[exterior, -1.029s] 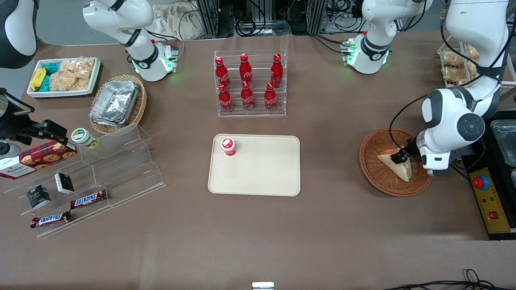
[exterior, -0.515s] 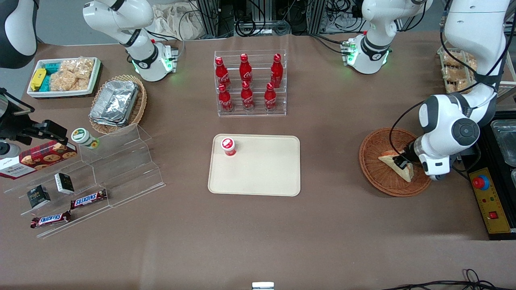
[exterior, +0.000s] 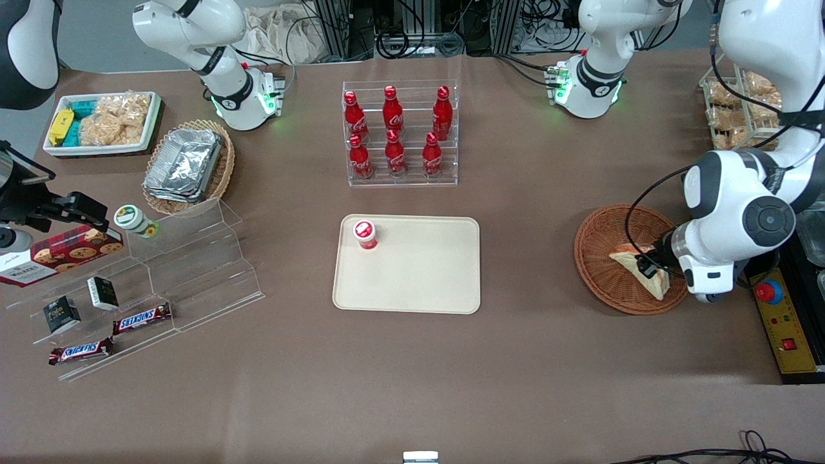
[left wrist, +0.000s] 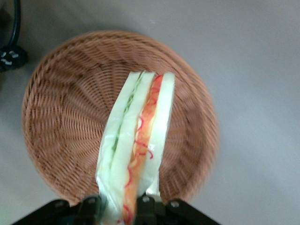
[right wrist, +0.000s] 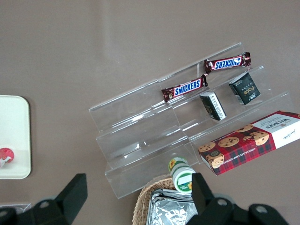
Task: Place sandwich from basket to tray
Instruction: 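Lift the sandwich and carry it with the left gripper to the cream tray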
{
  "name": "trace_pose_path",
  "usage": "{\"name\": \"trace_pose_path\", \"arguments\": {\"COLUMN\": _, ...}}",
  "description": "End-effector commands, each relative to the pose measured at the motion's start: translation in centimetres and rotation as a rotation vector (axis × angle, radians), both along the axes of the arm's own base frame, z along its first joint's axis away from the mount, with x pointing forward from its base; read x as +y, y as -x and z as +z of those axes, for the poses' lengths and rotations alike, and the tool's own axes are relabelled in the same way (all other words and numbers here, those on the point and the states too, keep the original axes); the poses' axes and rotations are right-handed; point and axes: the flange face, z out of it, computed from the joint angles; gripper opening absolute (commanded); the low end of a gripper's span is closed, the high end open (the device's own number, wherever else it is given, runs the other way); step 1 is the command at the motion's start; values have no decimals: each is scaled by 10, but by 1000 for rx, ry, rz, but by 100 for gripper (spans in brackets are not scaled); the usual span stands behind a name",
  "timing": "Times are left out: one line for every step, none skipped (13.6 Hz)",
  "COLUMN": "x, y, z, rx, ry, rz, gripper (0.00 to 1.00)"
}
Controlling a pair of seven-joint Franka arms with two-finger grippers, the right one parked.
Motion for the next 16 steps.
{"name": "trace_pose_path", "arguments": {"x": -52, "y": -12, "z": 67, "rx": 25, "ry": 17, "rz": -145, "gripper": 0}}
{"name": "trace_pose_path", "arguments": {"x": -73, "y": -11, "z": 85, "rx": 28, "ry": 29, "rz": -191, "gripper": 0}}
{"name": "trace_pose_path", "arguments": {"x": -100, "y": -11, "z": 101, "rx": 8, "ry": 48, "rz": -231, "gripper": 0}}
{"name": "trace_pose_path", "arguments": {"x": -137, "y": -7, "z": 101, "rx": 6, "ry": 71, "rz": -291, "gripper": 0}}
{"name": "trace_pose_path", "arguments": {"x": -171, "y": -2, "z": 99, "rx": 4, "ry": 88, "rz": -349, "gripper": 0}}
{"name": "trace_pose_path", "arguments": {"x": -213, "y": 9, "z": 85, "rx": 23, "ry": 101, "rz": -422, "gripper": 0}}
{"name": "trace_pose_path", "arguments": {"x": -249, "y": 18, "z": 66, "rx": 38, "ry": 110, "rz": -480, "gripper": 0}}
{"name": "trace_pose_path", "arguments": {"x": -278, "y": 21, "z": 41, "rx": 20, "ry": 108, "rz": -532, "gripper": 0}}
{"name": "trace_pose_path", "arguments": {"x": -303, "y": 23, "z": 17, "rx": -3, "ry": 113, "rz": -563, "gripper": 0}}
{"name": "trace_pose_path", "arguments": {"x": -329, "y": 31, "z": -8, "rx": -1, "ry": 125, "rz": -601, "gripper": 0}}
{"name": "trace_pose_path", "arguments": {"x": -348, "y": 36, "z": -29, "rx": 4, "ry": 130, "rz": -633, "gripper": 0}}
{"name": "trace_pose_path", "arguments": {"x": -363, "y": 34, "z": -47, "rx": -4, "ry": 132, "rz": -658, "gripper": 0}}
{"name": "trace_pose_path", "arguments": {"x": -376, "y": 32, "z": -63, "rx": -5, "ry": 129, "rz": -681, "gripper": 0}}
{"name": "trace_pose_path", "arguments": {"x": -386, "y": 31, "z": -73, "rx": -6, "ry": 127, "rz": -697, "gripper": 0}}
{"name": "trace_pose_path", "arguments": {"x": -391, "y": 29, "z": -83, "rx": 0, "ry": 135, "rz": -697, "gripper": 9}}
{"name": "trace_pose_path", "arguments": {"x": -391, "y": 29, "z": -91, "rx": 11, "ry": 139, "rz": -696, "gripper": 49}}
